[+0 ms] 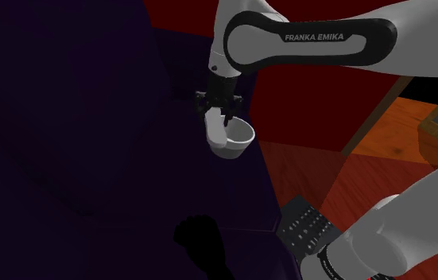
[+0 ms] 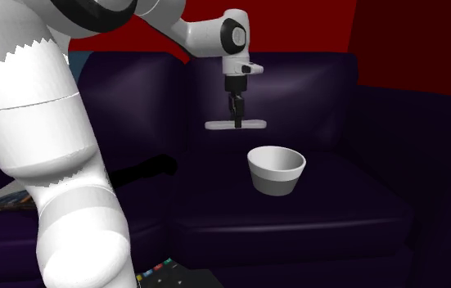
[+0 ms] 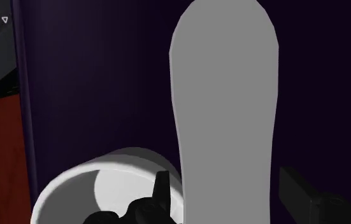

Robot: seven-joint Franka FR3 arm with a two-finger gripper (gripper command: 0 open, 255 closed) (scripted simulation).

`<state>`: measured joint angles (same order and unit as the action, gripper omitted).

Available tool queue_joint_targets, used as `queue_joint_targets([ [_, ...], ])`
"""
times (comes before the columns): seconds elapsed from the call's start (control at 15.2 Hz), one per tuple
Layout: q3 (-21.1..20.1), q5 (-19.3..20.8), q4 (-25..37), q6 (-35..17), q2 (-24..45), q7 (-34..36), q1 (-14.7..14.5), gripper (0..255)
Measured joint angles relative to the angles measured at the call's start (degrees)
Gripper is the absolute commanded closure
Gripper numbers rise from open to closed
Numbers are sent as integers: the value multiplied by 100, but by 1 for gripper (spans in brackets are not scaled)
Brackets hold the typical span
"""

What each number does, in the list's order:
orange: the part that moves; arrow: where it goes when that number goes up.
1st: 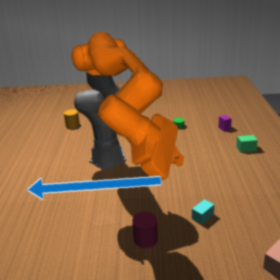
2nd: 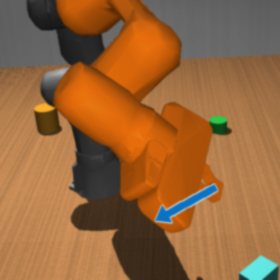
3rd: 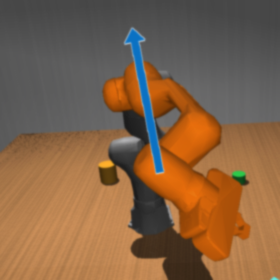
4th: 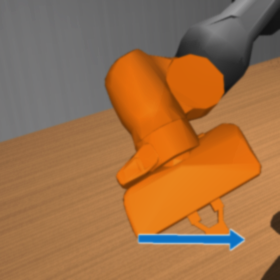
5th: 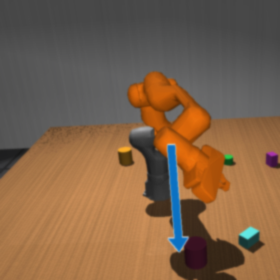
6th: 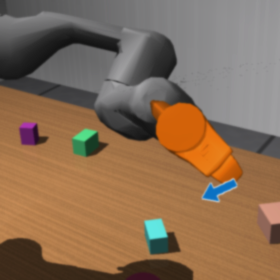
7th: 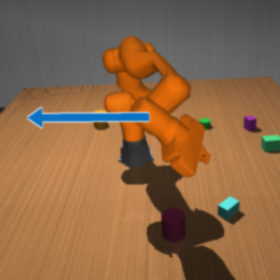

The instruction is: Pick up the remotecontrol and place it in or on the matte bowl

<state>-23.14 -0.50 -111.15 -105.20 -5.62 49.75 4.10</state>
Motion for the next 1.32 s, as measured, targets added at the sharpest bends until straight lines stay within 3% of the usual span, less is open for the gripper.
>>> queue_joint_targets([
  [0.73, 802, 148, 262, 35, 216, -1434, 679, 255],
  [1.32, 839, 193, -213, -574, 354, -1486, 715, 255],
])
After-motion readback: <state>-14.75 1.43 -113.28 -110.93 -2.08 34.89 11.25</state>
